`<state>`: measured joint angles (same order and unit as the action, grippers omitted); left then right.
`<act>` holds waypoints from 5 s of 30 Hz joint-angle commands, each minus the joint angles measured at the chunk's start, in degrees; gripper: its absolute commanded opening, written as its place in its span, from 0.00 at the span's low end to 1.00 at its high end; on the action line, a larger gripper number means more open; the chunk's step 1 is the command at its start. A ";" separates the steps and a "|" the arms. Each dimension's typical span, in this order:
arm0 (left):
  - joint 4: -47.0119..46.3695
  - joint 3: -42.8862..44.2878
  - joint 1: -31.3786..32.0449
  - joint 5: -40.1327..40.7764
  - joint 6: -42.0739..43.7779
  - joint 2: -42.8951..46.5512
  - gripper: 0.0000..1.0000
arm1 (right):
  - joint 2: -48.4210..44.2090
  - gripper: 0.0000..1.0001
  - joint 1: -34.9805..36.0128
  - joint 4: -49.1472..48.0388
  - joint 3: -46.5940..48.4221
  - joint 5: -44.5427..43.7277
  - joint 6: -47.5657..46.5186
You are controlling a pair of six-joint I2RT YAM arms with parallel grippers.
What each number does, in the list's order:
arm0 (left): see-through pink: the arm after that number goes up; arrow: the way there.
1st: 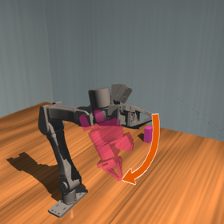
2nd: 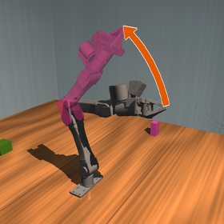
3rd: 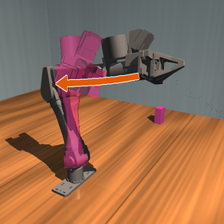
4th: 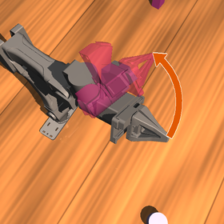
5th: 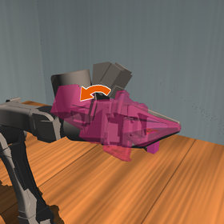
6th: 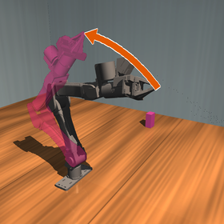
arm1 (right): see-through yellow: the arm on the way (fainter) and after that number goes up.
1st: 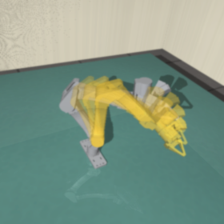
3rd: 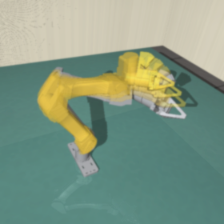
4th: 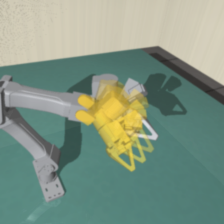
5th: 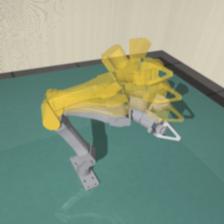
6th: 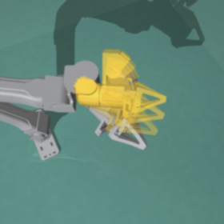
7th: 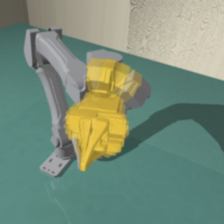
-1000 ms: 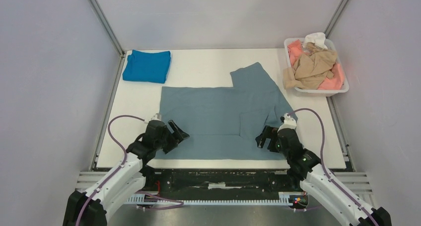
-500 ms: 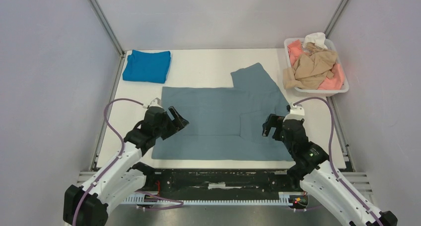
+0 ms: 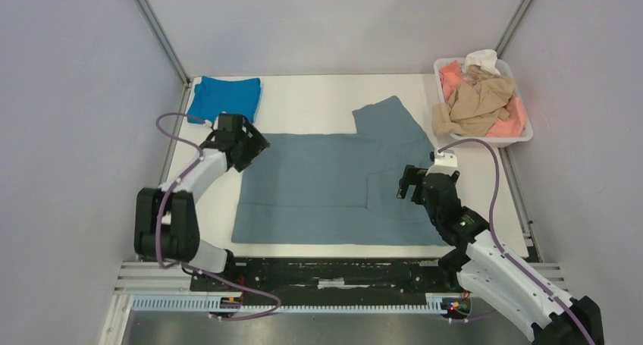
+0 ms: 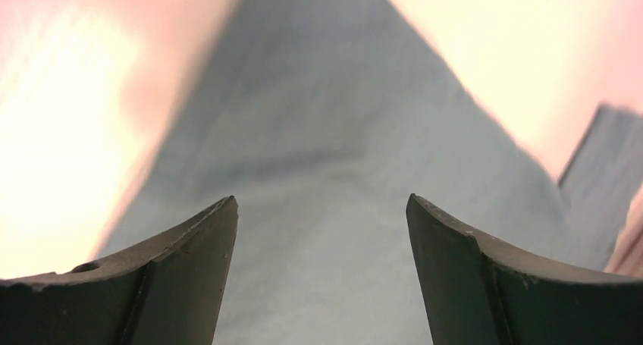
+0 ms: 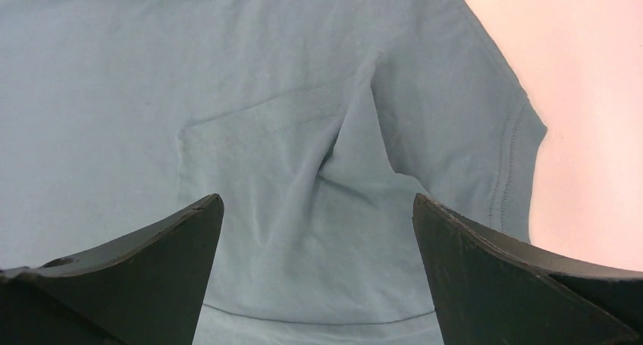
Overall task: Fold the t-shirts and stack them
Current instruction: Fold the flattened tshirt in 1/3 of the way, then grab the side of the flattened tshirt furthest away from the robot with both arms, then fold the other side of the tshirt into a rectangle
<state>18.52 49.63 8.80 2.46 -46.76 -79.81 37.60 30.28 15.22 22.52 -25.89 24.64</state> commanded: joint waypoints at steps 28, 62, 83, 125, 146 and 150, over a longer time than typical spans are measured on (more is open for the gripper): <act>6.90 35.86 -5.38 -0.75 20.56 -41.46 0.56 | 9.59 0.98 0.04 -8.09 0.07 -2.53 -5.05; 2.28 30.44 -5.02 -2.72 19.00 -33.84 0.02 | 82.65 0.98 -11.37 -12.30 71.74 0.13 -10.32; 3.10 29.09 -5.02 -2.78 17.96 -31.56 0.02 | 95.64 0.63 -15.01 -17.41 72.92 5.38 -3.68; -2.03 -3.12 -4.64 -1.16 10.21 6.24 0.02 | 16.16 0.00 -7.22 -19.55 8.51 7.15 -6.20; 6.81 -11.99 -4.62 7.77 7.27 18.07 0.61 | -9.53 0.37 -3.74 10.90 -7.29 21.24 4.48; 8.38 -11.49 -4.56 8.54 5.72 24.51 0.78 | -20.58 0.82 -3.74 15.80 -7.29 33.19 3.72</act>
<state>24.40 37.45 4.16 7.44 -37.82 -61.32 24.97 26.13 24.32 14.39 -4.62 27.51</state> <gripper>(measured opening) 0.728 0.674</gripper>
